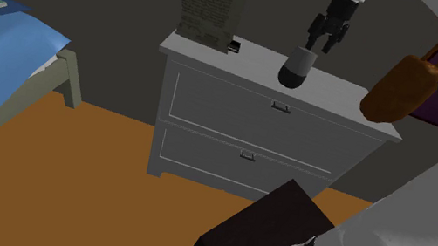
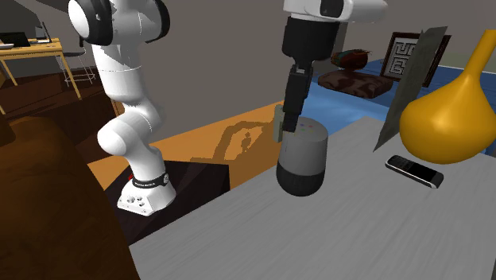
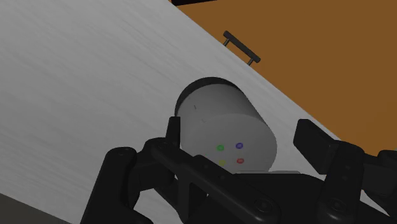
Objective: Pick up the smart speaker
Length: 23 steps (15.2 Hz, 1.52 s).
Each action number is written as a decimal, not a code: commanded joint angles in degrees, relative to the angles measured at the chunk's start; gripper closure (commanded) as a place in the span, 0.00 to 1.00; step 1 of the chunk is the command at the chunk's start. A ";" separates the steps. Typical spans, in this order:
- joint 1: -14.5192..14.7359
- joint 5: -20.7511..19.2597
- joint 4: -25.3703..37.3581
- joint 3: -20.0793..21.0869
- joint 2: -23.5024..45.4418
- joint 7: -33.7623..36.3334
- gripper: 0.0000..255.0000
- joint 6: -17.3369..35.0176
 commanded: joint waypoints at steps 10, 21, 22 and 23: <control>0.24 -0.46 -6.22 0.20 -1.58 0.27 1.00 4.75; -0.02 0.05 -0.35 -0.03 0.05 -0.06 1.00 0.41; -0.08 0.16 0.88 -0.07 0.41 -0.12 1.00 -0.48; -0.14 0.28 2.14 -0.12 0.78 -0.18 1.00 -1.39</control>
